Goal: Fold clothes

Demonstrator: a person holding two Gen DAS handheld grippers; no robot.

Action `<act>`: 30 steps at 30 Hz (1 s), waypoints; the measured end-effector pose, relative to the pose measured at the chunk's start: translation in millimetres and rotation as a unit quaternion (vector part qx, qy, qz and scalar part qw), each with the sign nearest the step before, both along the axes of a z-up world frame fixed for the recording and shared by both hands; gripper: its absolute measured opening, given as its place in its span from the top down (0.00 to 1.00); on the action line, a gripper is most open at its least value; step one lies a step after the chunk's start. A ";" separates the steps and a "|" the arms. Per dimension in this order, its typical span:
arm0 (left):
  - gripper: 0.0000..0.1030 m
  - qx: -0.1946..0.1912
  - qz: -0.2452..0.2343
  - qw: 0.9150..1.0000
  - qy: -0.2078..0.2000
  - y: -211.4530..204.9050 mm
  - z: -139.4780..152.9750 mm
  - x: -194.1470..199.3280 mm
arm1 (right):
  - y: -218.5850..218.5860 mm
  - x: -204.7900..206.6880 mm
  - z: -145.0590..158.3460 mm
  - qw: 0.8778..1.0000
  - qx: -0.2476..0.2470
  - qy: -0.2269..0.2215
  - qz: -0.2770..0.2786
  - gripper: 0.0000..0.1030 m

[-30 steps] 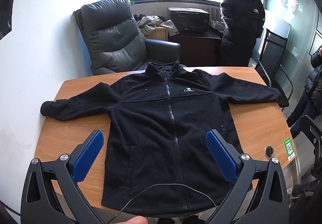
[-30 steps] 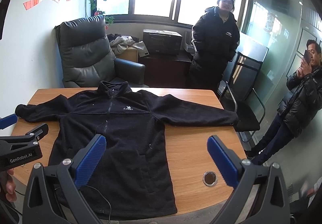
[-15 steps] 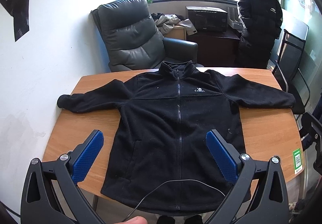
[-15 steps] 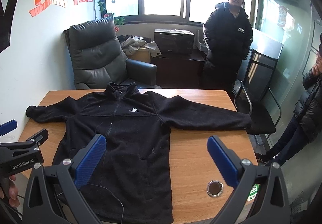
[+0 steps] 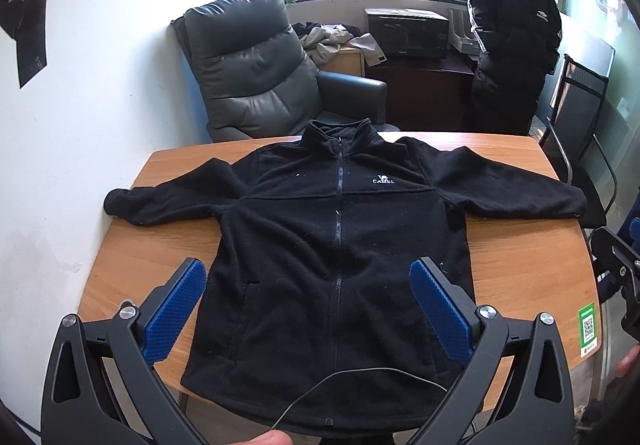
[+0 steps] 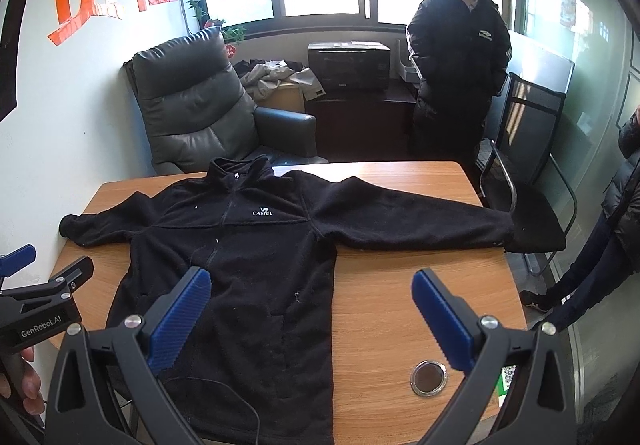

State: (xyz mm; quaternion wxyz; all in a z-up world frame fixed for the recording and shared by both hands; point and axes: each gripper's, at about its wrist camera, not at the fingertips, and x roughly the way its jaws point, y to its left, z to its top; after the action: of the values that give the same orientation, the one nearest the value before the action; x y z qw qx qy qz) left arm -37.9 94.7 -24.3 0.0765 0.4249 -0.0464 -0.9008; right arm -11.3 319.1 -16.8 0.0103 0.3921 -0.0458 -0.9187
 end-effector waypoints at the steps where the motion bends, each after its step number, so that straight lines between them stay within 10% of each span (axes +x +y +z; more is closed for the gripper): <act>1: 0.00 0.002 -0.006 1.000 -0.001 -0.3 -3.1 -4.4 | -1.1 -4.0 -1.8 1.000 -0.001 -0.004 0.000 0.00; 15: 0.00 0.018 -0.107 0.994 -0.016 4.6 -70.3 -111.7 | -2.4 -67.0 -18.0 0.996 0.076 0.005 -0.050 0.00; 30: 0.00 0.012 -0.201 0.979 -0.025 199.7 -153.0 -237.9 | 255.3 -121.4 -108.6 0.986 0.081 -0.022 -0.143 0.02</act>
State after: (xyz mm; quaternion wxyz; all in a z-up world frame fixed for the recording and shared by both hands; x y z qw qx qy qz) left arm -275.8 294.4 -177.4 -0.1119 0.4299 -0.1222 -0.8875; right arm -132.7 574.4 -125.4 -0.1542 0.4015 -0.0273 -0.9024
